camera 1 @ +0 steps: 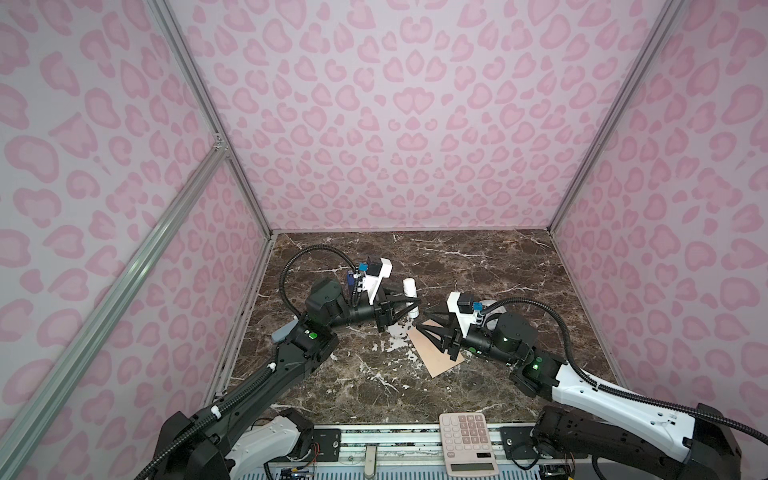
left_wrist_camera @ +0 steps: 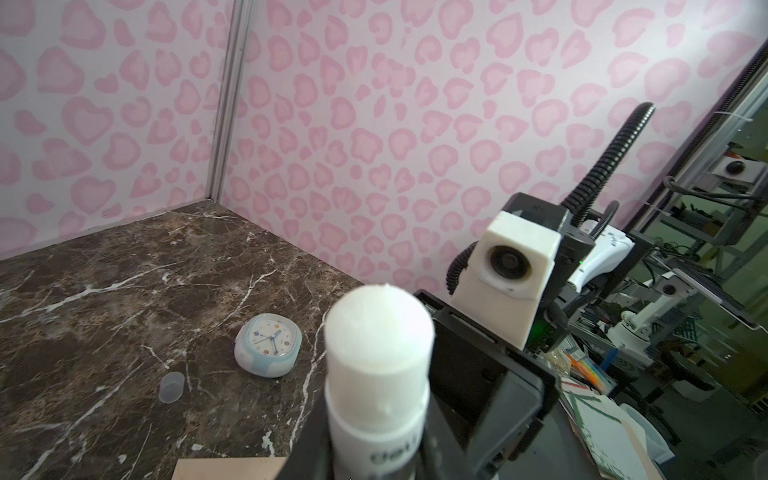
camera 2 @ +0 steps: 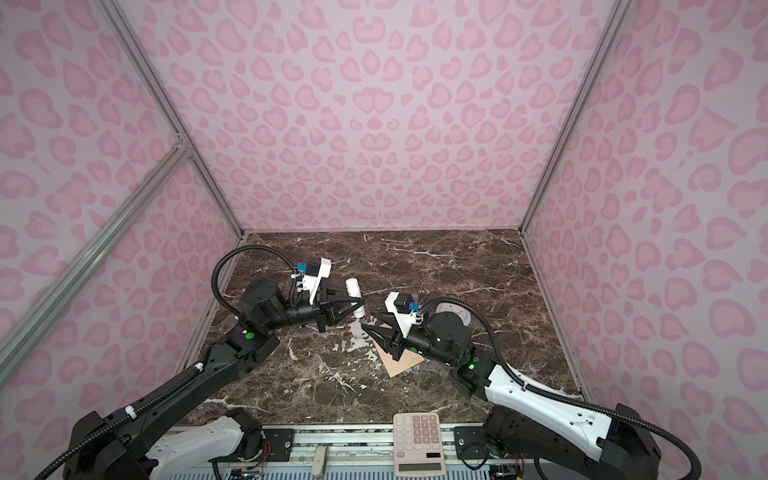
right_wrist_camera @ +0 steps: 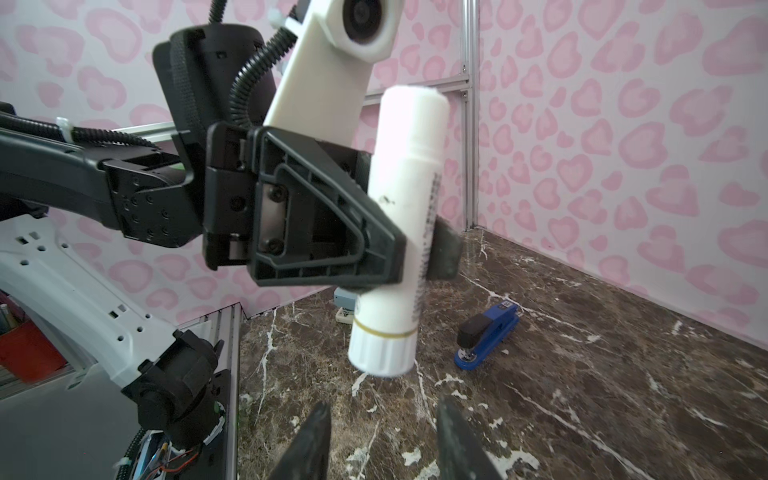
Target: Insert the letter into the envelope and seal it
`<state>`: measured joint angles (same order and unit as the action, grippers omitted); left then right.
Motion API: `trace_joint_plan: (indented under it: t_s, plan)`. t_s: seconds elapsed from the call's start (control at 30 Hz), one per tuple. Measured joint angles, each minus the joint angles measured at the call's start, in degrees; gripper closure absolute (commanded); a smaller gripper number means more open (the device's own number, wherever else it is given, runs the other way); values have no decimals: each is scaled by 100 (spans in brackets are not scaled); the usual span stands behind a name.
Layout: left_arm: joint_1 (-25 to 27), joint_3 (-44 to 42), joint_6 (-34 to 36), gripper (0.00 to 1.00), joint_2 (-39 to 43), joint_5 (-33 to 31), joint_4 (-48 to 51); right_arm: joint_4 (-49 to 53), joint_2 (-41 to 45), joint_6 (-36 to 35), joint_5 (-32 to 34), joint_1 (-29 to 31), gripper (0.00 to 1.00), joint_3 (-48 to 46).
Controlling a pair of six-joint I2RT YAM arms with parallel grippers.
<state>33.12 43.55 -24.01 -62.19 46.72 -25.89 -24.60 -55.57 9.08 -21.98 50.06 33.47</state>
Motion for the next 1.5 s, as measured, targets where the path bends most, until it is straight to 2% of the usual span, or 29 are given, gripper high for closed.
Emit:
trace_joint_plan:
  t_s: [0.27,0.6,1.1,1.27,1.37,1.5]
  plan:
    - [-2,-37,-197,96,-96,433,-437,-334,-214,186,-315,-63,57,17]
    - [0,-72,-254,96,-140,595,-555,-678,-393,350,-634,-94,58,116]
    - [4,-81,-291,96,-175,640,-592,-745,-516,492,-686,-96,72,168]
    - [4,-92,-291,96,-153,546,-595,-643,-514,472,-562,-87,80,223]
    - [22,-109,-291,96,-74,319,-592,-498,-505,352,-225,-11,86,323]
    - [133,-111,-234,96,24,-308,-522,-280,-586,92,413,162,86,538]
